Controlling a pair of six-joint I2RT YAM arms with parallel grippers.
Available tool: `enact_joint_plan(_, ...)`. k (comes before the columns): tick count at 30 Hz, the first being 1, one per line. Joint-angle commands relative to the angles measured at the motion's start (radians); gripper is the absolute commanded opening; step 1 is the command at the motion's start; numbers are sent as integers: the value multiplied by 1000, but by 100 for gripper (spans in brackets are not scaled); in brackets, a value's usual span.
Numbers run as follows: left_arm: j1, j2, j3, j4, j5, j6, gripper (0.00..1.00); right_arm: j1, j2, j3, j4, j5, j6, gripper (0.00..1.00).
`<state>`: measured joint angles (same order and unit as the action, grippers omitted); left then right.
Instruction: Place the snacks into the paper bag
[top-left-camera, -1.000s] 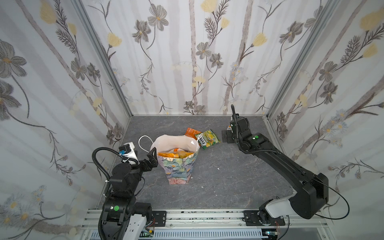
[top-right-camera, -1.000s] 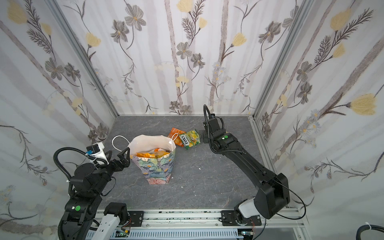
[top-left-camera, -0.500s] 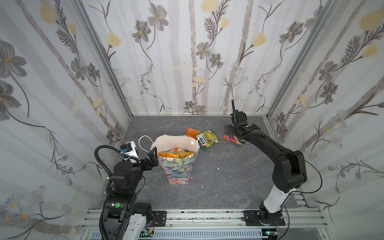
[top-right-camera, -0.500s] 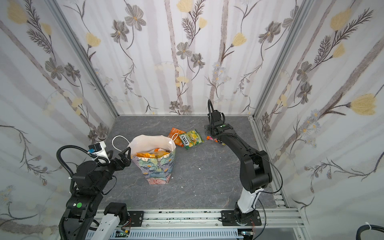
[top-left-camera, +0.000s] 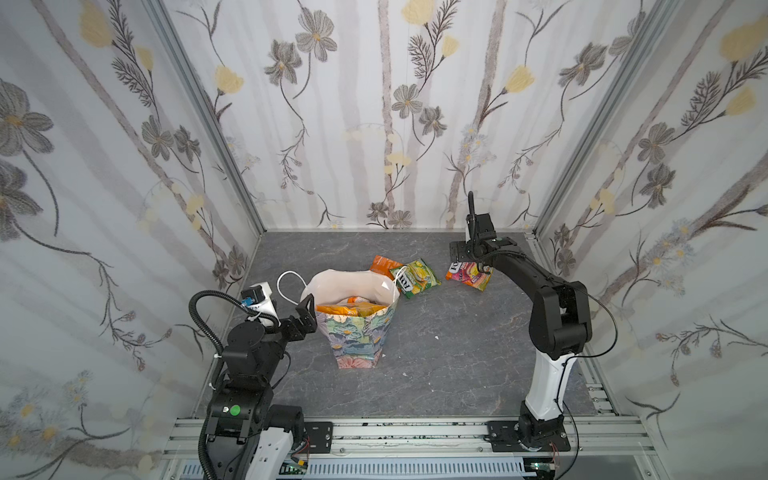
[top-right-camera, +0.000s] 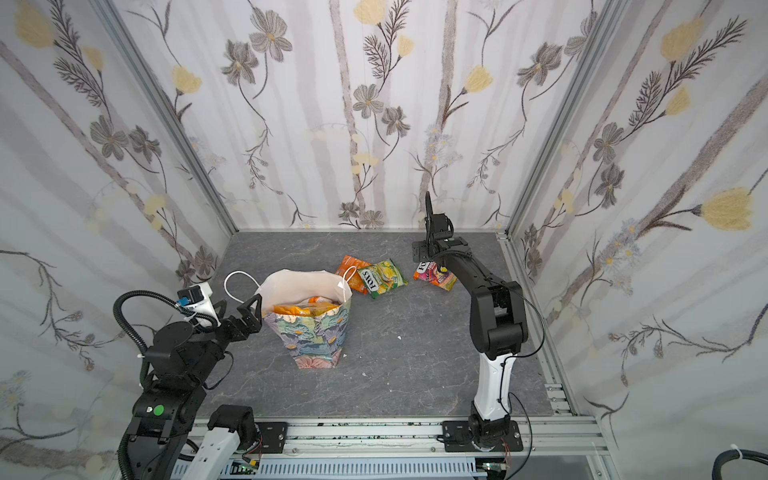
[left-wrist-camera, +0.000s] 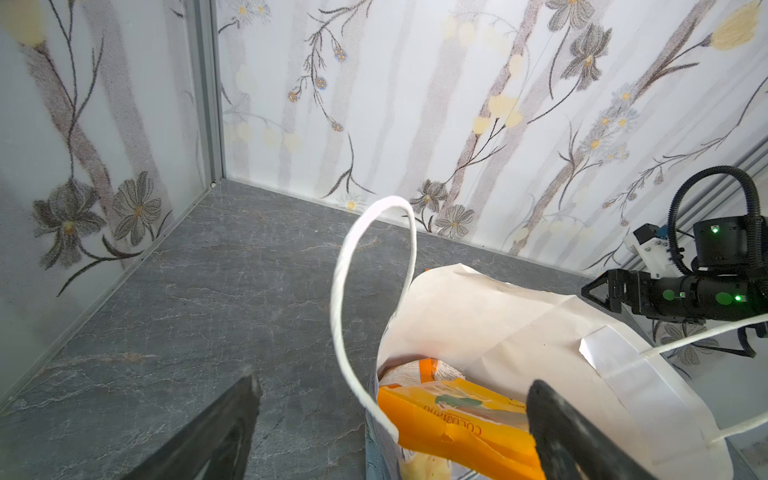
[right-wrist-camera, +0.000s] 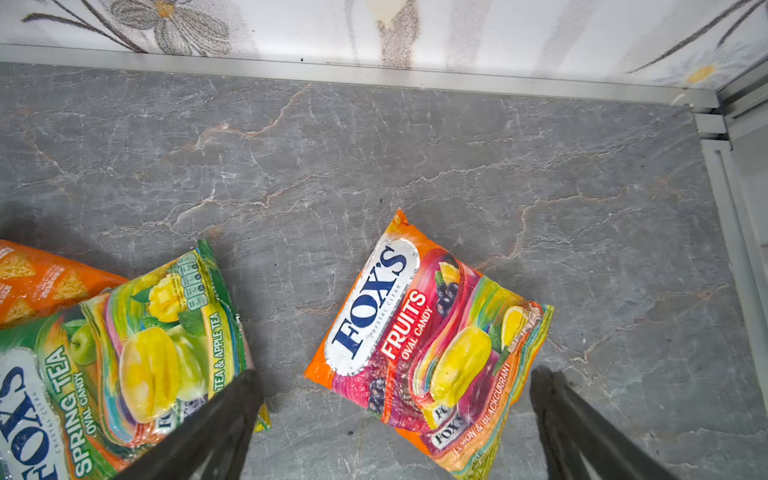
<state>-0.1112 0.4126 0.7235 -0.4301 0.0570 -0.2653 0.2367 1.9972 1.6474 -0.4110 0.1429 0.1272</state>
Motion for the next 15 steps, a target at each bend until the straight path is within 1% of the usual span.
enact_joint_plan(1,2,-4,-2,22,6,-3,100,-12,25,33,14,-43,2,100)
enact_joint_plan(15,1,-8,-4,25,9,-3,100,-23,186,141,-22,-69,-4,100)
